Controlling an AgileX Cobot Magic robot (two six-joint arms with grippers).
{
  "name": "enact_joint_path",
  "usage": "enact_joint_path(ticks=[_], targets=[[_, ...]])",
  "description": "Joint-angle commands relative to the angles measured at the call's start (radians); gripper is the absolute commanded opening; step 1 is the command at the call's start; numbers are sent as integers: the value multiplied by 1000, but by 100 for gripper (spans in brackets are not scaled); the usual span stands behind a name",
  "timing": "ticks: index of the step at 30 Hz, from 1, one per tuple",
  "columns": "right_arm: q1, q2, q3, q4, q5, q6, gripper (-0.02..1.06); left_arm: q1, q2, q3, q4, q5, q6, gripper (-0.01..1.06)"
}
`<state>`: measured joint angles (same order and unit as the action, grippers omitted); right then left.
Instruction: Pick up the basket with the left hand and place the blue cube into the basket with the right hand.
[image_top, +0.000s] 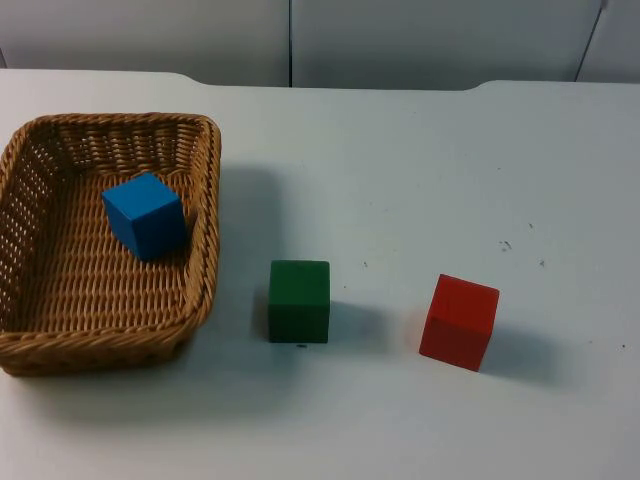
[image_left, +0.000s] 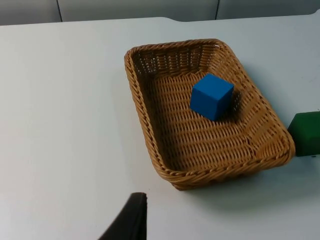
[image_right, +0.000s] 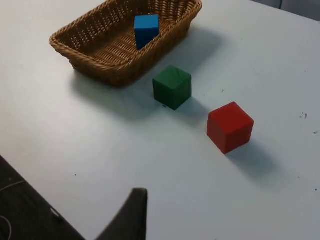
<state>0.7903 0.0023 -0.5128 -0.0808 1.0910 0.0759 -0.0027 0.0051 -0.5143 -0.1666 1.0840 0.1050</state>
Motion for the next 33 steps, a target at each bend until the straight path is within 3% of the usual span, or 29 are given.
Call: enact_joint_path(ticks=[1,30,33], targets=[[1,-2,6,2,-12,-6,105,-1,-5,3,-1,-11,-7,105],[1,-2,6,2,-12,-6,105,-1,-5,3,-1,-11,-7,105],[1,-2,6,2,-12,-6,105,-1,-5,3,36,-11,-67,105]])
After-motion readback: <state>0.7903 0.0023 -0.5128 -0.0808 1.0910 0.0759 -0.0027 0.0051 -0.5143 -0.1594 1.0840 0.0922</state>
